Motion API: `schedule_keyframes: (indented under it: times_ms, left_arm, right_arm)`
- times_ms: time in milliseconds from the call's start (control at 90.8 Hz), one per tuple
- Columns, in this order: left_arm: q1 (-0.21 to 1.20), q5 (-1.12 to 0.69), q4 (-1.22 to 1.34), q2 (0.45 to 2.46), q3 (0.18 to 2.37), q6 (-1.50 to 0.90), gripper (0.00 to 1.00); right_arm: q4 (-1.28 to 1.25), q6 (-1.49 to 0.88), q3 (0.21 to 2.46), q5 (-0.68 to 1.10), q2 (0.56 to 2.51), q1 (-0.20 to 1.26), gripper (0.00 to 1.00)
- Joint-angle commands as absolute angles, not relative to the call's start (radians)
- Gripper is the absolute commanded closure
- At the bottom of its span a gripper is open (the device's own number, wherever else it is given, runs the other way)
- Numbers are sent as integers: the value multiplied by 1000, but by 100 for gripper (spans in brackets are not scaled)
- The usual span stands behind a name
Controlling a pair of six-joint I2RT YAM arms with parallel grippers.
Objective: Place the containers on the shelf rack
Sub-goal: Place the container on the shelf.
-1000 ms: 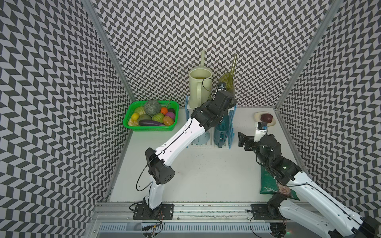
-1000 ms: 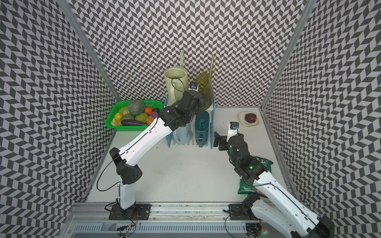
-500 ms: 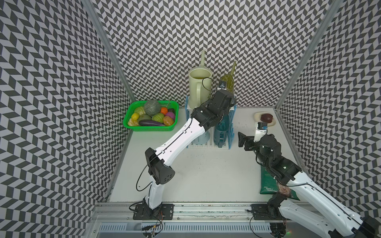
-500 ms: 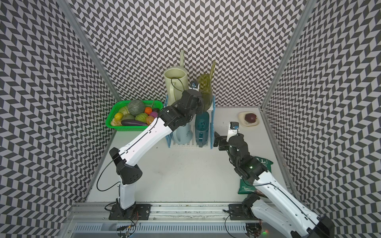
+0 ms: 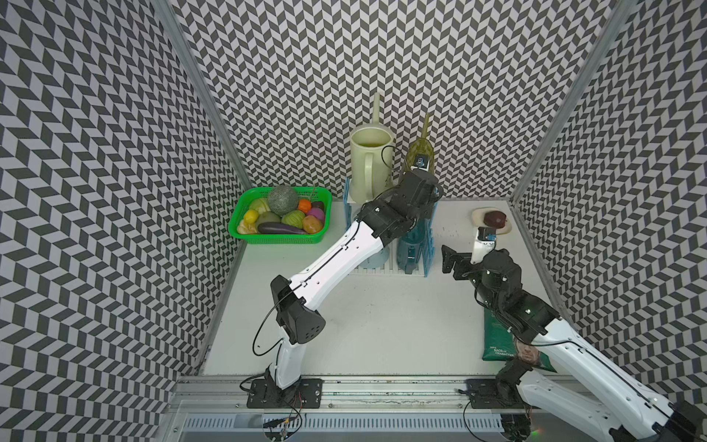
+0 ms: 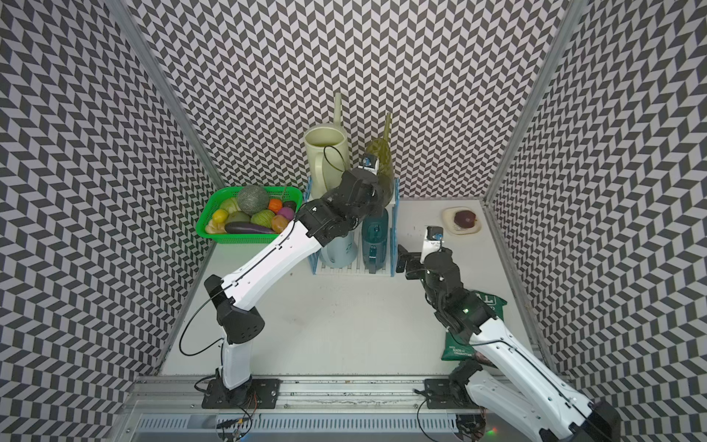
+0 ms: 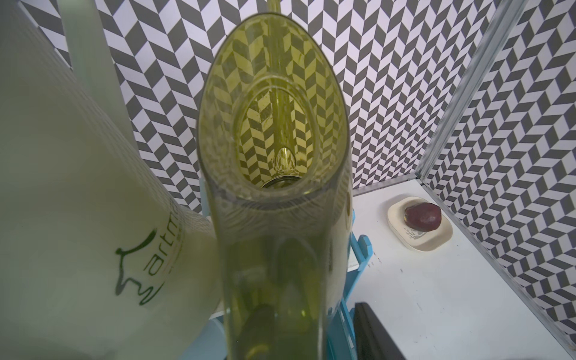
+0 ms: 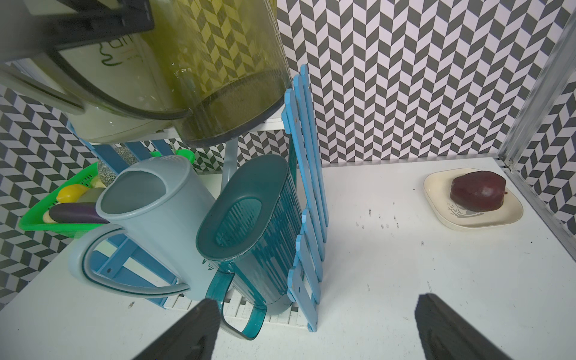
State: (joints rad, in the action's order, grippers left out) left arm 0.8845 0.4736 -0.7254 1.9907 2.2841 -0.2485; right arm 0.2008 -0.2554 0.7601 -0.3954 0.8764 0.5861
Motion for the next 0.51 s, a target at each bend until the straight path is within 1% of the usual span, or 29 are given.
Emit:
schedule_keyframes:
  times_ms: [0,496]
  left_arm:
    - [894,451,-707,1980,2277,-253,54]
    - [905,415,-707,1993,2285,-244,51]
  right_arm:
    - [164,-263,771,-393,872,584,0]
    - [169,-265,766,-397,859,584,0]
